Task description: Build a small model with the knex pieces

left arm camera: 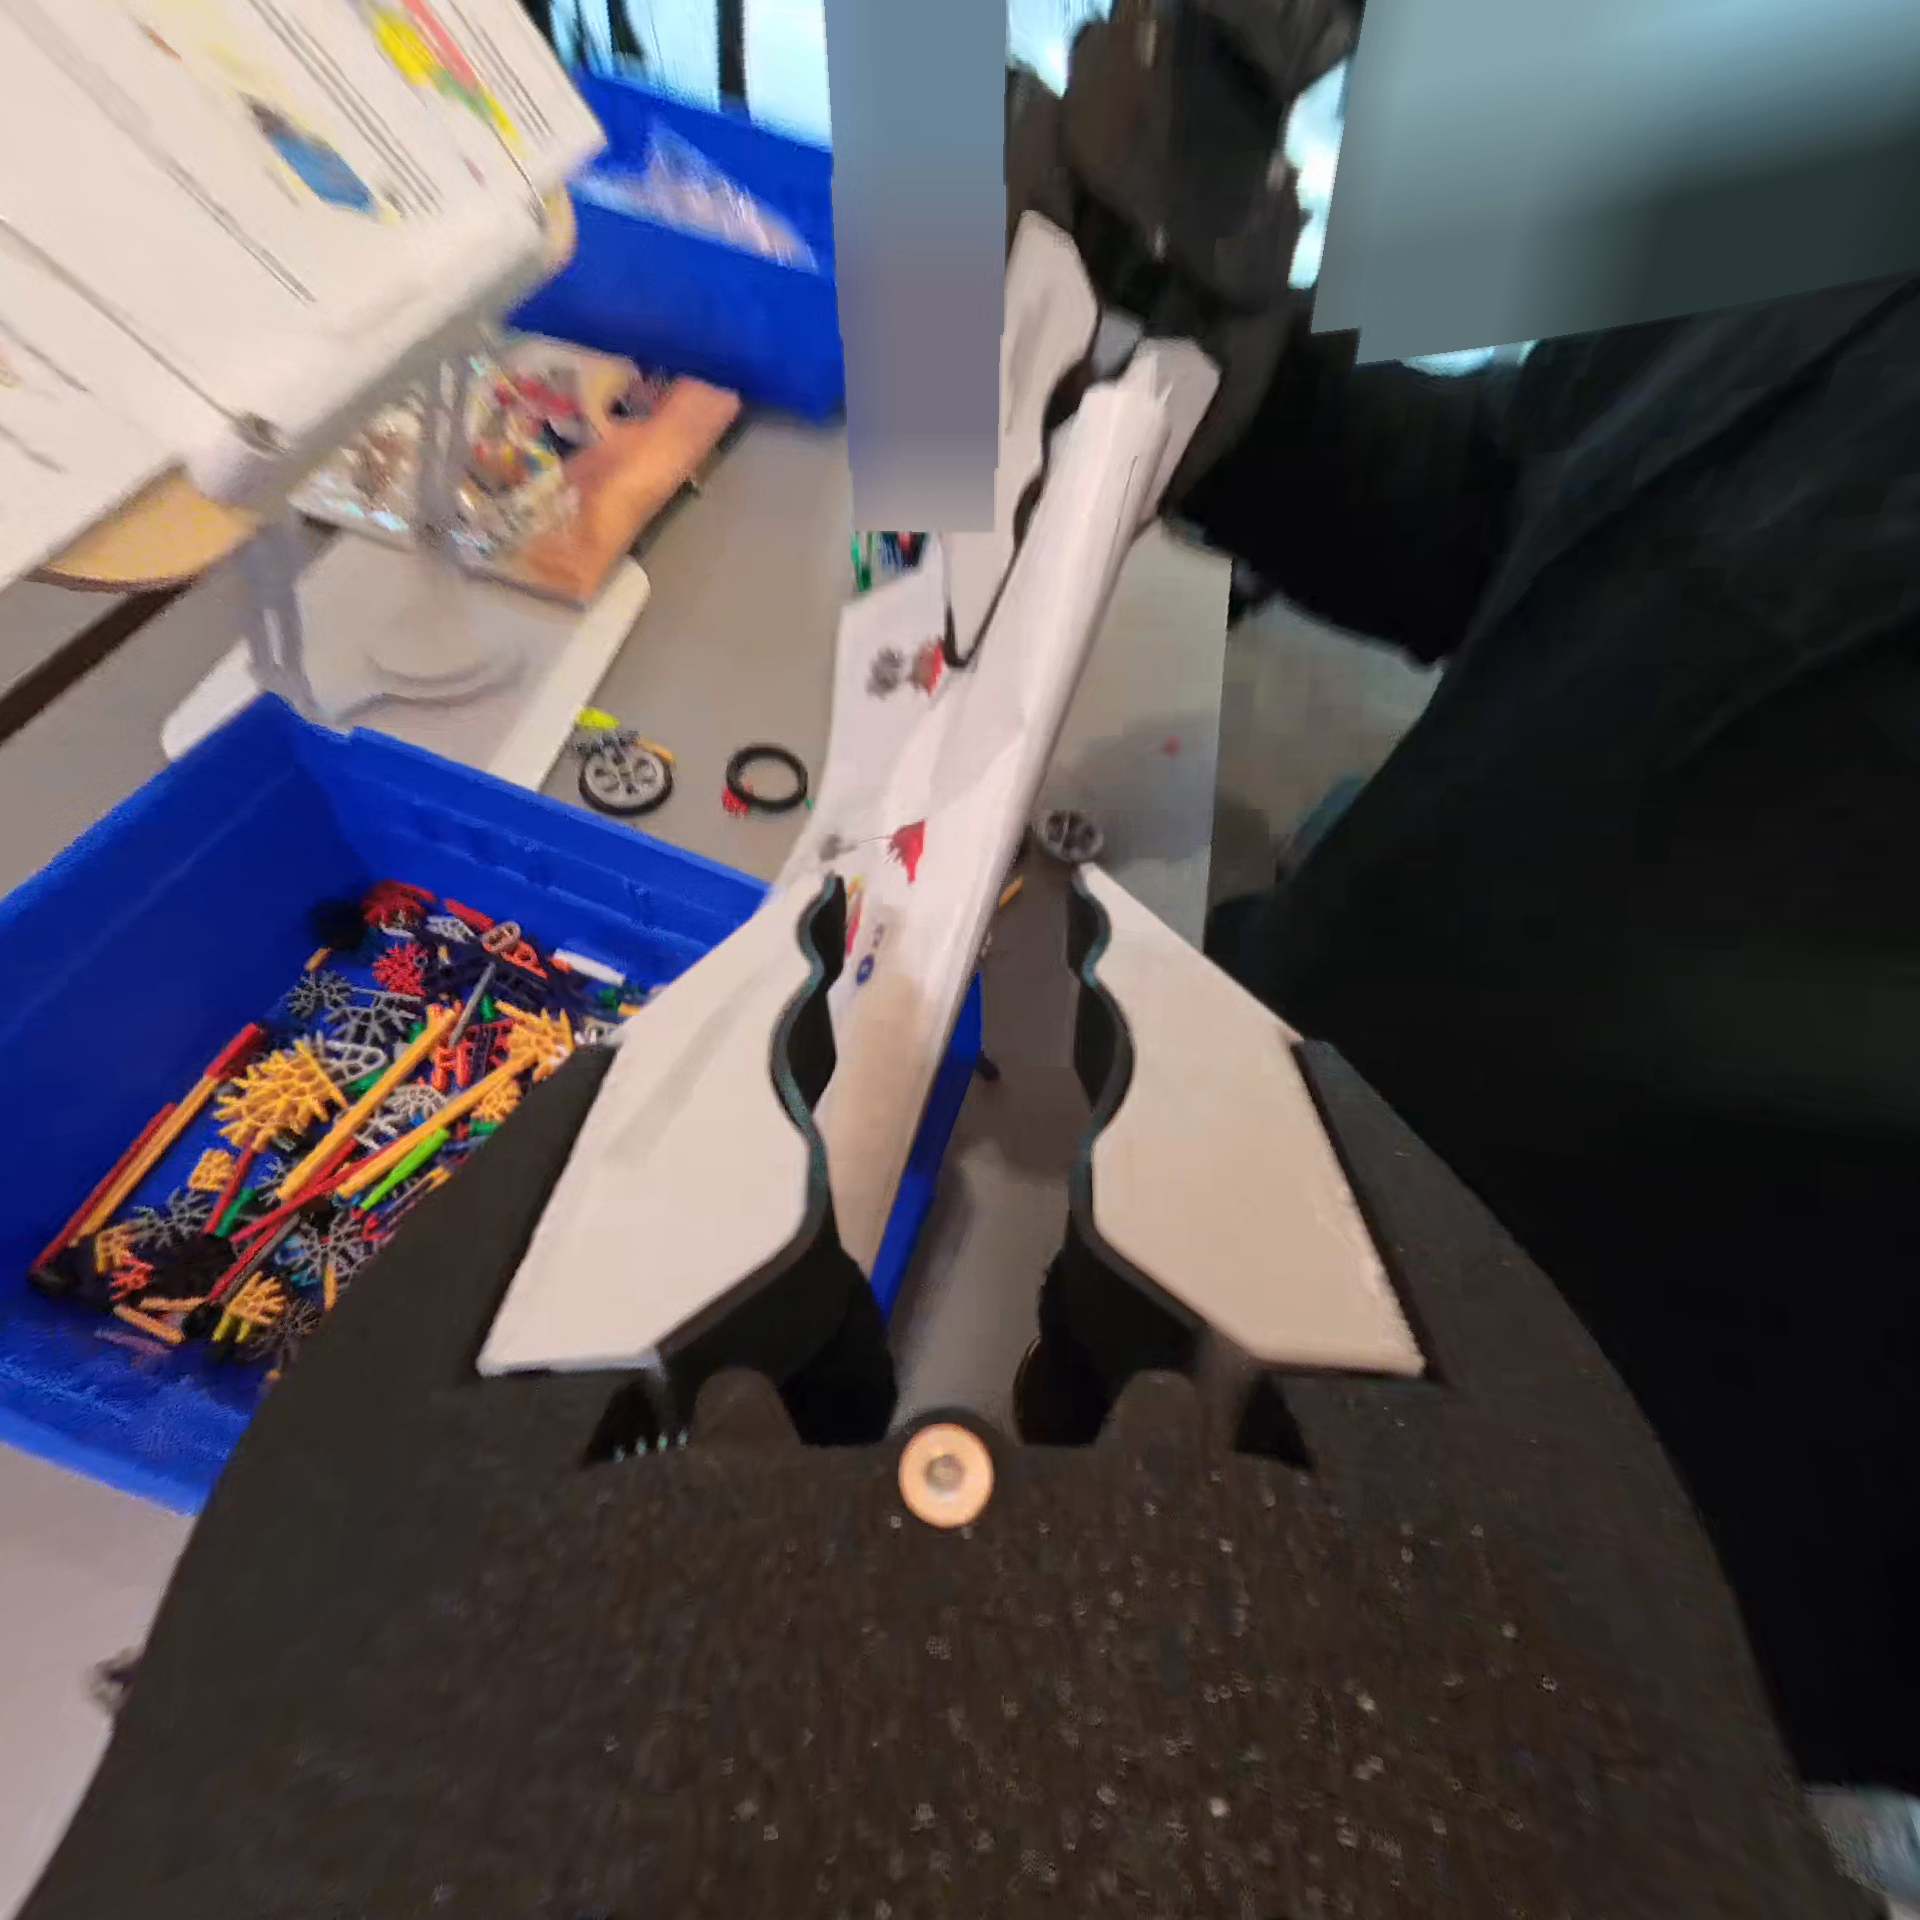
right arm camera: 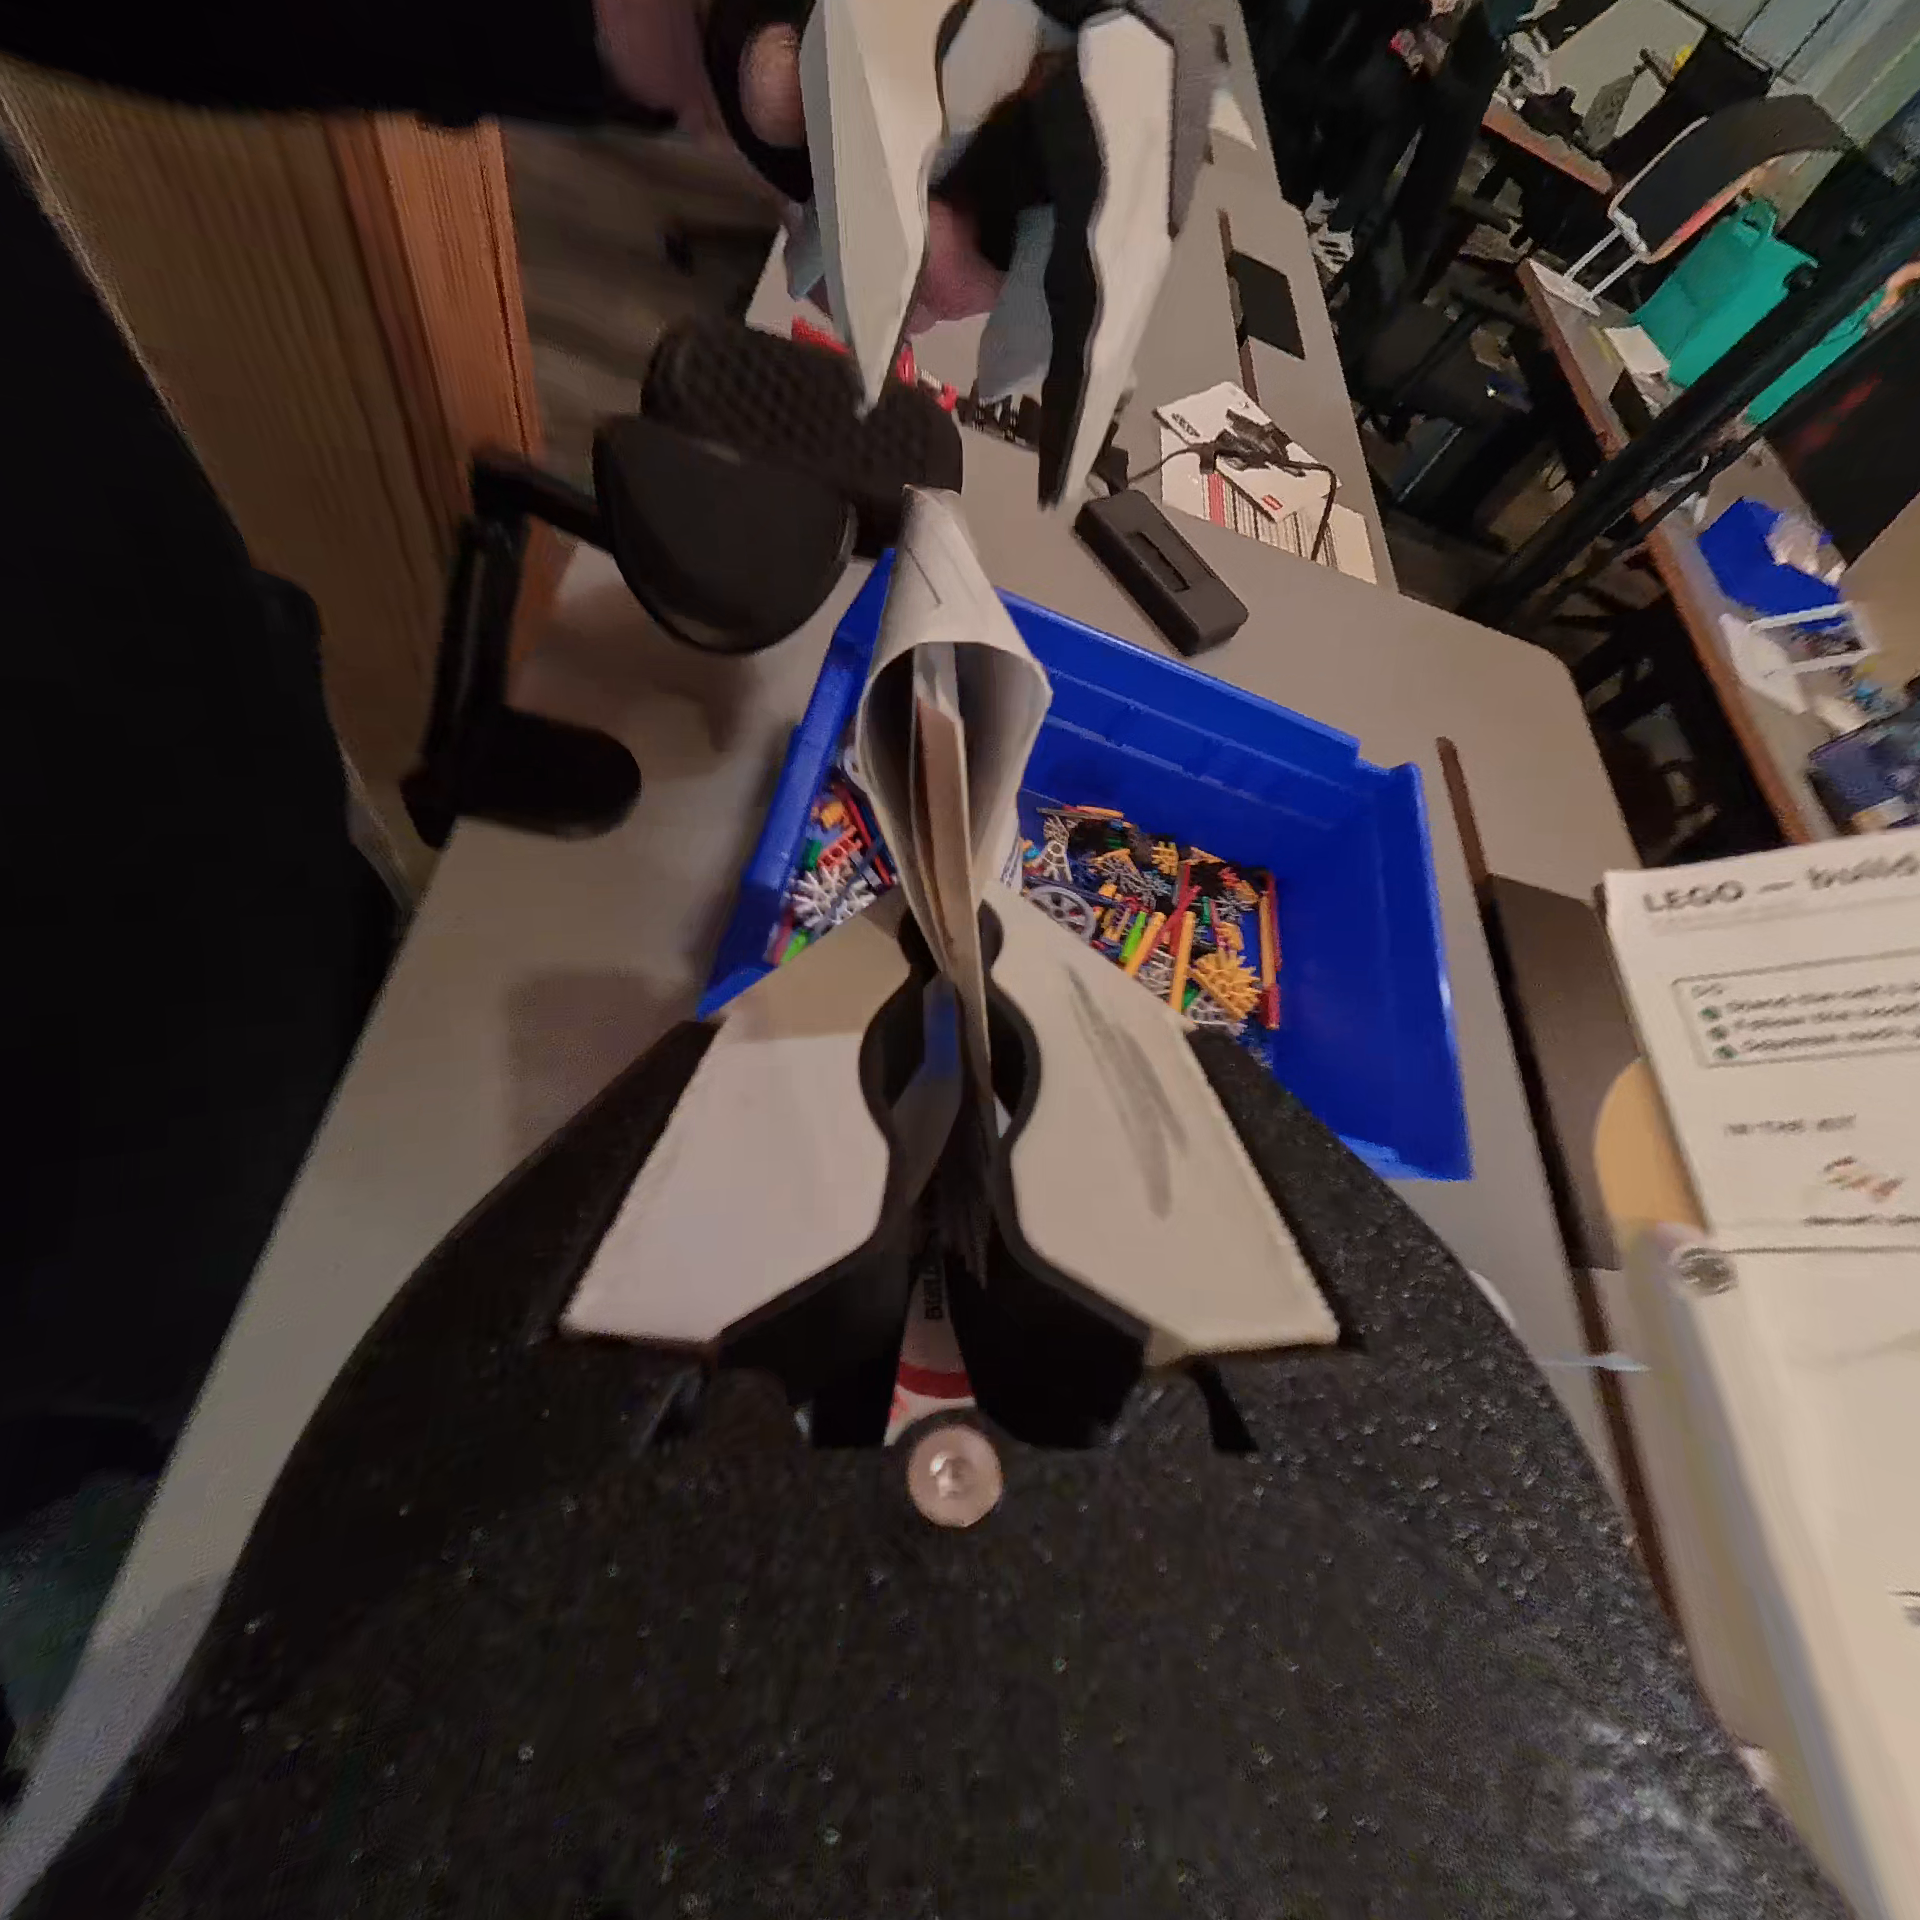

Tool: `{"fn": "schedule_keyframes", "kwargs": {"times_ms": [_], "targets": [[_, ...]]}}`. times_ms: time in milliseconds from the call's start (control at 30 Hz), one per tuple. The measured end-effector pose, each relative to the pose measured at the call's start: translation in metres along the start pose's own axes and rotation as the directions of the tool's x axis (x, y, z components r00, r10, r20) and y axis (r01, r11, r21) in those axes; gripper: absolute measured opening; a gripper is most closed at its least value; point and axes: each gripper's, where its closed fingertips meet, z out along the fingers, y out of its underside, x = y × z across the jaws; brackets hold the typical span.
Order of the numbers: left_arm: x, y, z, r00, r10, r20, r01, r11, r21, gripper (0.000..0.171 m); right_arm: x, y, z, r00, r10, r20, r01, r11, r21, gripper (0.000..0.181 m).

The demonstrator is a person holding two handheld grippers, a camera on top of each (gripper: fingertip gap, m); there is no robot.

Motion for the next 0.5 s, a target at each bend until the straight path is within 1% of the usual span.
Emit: {"fn": "schedule_keyframes", "kwargs": {"times_ms": [67, 100, 167, 200, 267, 333, 400, 433, 500], "targets": [[0.003, 0.011, 0.017, 0.999, 0.047, -0.020, -0.049, 0.992, -0.118, 0.037, -0.003, 0.000, 0.005, 0.996, -0.085, 0.008, 0.085, 0.996, -0.039, 0.000], [0.005, 0.014, 0.024, 0.997, 0.061, -0.037, -0.066, 0.986, -0.151, 0.035, -0.004, -0.001, 0.008, 0.993, -0.113, 0.017, 0.113, 0.992, -0.047, 0.000], [0.007, 0.019, 0.035, 0.995, 0.082, -0.063, -0.093, 0.978, -0.188, 0.033, -0.005, 0.000, 0.014, 0.991, -0.133, 0.027, 0.135, 0.989, -0.064, 0.000], [0.006, 0.020, 0.038, 0.994, 0.098, -0.057, -0.107, 0.975, -0.193, 0.031, -0.004, 0.000, 0.016, 0.991, -0.133, 0.025, 0.135, 0.988, -0.070, 0.000], [0.006, 0.021, 0.041, 0.991, 0.123, -0.048, -0.130, 0.972, -0.194, 0.023, -0.003, 0.001, 0.018, 0.991, -0.136, 0.016, 0.137, 0.988, -0.075, 0.000], [0.002, 0.017, 0.040, 0.988, 0.151, -0.006, -0.150, 0.974, -0.168, 0.016, 0.000, 0.001, 0.018, 0.995, -0.103, 0.003, 0.103, 0.993, -0.064, 0.003], [-0.002, 0.014, 0.038, 0.977, 0.207, 0.042, -0.198, 0.966, -0.164, 0.009, 0.001, 0.000, 0.016, 0.999, -0.043, 0.010, 0.043, 0.998, -0.035, 0.016], [-0.004, 0.012, 0.038, 0.971, 0.232, 0.061, -0.219, 0.962, -0.164, 0.007, 0.002, -0.002, 0.014, 1.000, -0.005, 0.014, 0.006, 1.000, -0.016, 0.018], [-0.007, 0.010, 0.038, 0.949, 0.299, 0.101, -0.278, 0.944, -0.180, 0.003, 0.003, -0.011, 0.009, 0.994, 0.097, 0.045, -0.099, 0.994, 0.053, 0.028]]}}
